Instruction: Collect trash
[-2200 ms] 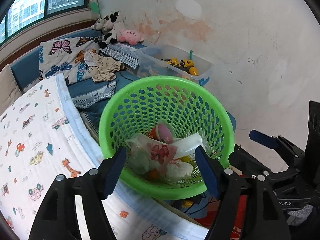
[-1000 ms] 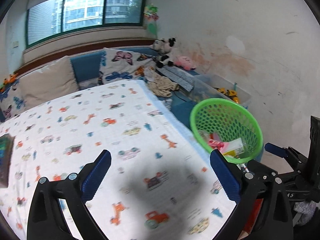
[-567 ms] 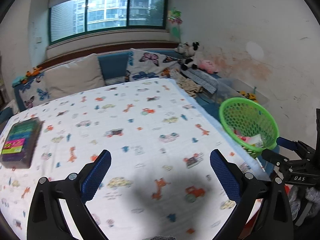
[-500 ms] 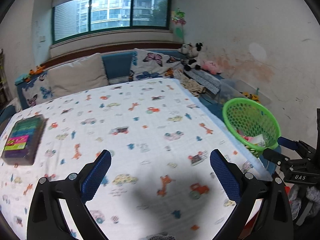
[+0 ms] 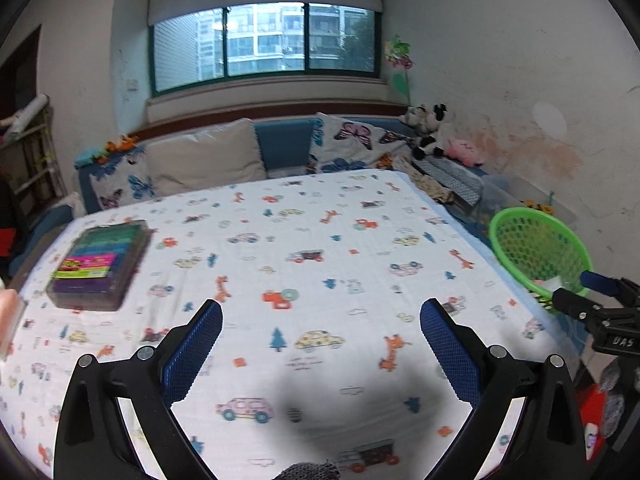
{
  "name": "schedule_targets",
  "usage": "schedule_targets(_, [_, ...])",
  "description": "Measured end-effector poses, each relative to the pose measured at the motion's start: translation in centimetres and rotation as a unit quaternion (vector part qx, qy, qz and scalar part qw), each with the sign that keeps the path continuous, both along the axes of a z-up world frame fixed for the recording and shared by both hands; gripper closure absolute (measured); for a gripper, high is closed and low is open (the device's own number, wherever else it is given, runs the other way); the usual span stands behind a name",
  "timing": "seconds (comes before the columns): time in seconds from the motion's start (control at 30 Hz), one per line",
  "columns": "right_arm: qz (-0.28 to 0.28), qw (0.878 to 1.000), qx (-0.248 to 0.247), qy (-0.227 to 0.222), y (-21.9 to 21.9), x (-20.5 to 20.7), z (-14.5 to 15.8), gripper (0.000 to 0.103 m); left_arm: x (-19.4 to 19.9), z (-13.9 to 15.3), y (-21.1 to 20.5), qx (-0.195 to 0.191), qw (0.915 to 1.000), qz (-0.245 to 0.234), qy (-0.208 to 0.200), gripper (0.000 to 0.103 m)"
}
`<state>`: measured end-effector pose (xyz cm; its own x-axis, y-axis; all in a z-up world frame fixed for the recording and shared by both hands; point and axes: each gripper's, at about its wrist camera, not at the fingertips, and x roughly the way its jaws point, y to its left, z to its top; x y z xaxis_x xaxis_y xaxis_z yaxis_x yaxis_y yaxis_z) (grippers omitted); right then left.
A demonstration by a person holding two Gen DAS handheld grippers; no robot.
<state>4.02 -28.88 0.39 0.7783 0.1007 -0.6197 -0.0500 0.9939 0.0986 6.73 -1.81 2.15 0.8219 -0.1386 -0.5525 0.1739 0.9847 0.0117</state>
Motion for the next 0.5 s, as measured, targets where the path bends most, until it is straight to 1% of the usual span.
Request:
schedule_targets(0.23, [0.008,1.0,0.0,-0.001,0.9,-0.1,0.0,0.004,-0.5,-0.5,1.1,-0.015,0.9998,0.015,0.006,0.007])
schedule_targets(0.5, [0.019,1.0,-0.002,0.002,2.0,0.0,-0.3,0.004,-0.9,-0.9,2.2,-0.016,0.9991,0.037,0.011,0.007])
